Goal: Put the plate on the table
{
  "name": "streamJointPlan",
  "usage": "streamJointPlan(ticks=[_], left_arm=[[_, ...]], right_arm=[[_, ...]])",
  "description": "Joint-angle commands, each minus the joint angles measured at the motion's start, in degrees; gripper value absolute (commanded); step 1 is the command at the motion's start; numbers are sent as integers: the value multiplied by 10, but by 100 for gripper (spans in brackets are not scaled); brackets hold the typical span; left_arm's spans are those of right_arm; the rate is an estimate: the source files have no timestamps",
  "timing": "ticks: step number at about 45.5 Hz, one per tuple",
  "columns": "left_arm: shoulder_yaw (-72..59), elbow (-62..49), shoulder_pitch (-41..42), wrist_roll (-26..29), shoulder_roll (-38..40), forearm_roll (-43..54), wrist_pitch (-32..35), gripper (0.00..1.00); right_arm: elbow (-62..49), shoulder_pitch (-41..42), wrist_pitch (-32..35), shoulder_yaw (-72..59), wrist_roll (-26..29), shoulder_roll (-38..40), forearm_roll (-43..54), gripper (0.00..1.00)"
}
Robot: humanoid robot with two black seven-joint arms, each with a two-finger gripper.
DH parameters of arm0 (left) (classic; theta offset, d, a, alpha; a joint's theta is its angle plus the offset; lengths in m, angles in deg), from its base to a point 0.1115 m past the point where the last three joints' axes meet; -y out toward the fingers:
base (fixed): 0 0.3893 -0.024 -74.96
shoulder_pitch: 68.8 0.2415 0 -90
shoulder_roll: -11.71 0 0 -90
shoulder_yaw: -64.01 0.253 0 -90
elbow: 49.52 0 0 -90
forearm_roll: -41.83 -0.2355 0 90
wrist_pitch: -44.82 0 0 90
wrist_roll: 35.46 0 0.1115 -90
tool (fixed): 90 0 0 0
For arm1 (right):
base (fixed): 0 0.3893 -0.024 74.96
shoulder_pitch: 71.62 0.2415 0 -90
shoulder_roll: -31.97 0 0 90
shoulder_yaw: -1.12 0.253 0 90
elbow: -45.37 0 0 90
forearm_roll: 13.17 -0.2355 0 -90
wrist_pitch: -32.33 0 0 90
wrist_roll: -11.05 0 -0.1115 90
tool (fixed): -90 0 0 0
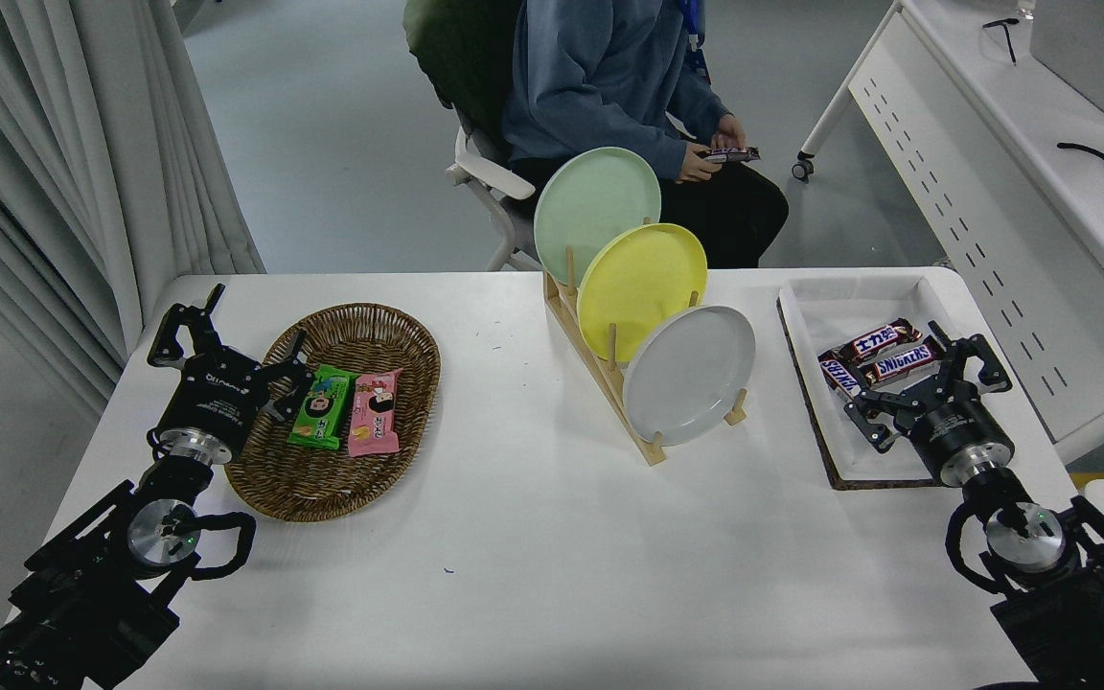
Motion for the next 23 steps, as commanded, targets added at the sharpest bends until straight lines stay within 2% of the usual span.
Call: streamJointPlan(ticks=[1, 23], left_arm=[[0, 1, 0, 0, 0, 0, -1, 100], [0, 0, 0, 0, 0, 0, 0, 100]], right_arm=[[0, 1, 0, -2, 0, 0, 0, 100], [0, 4, -2, -28, 0, 2, 0, 100]])
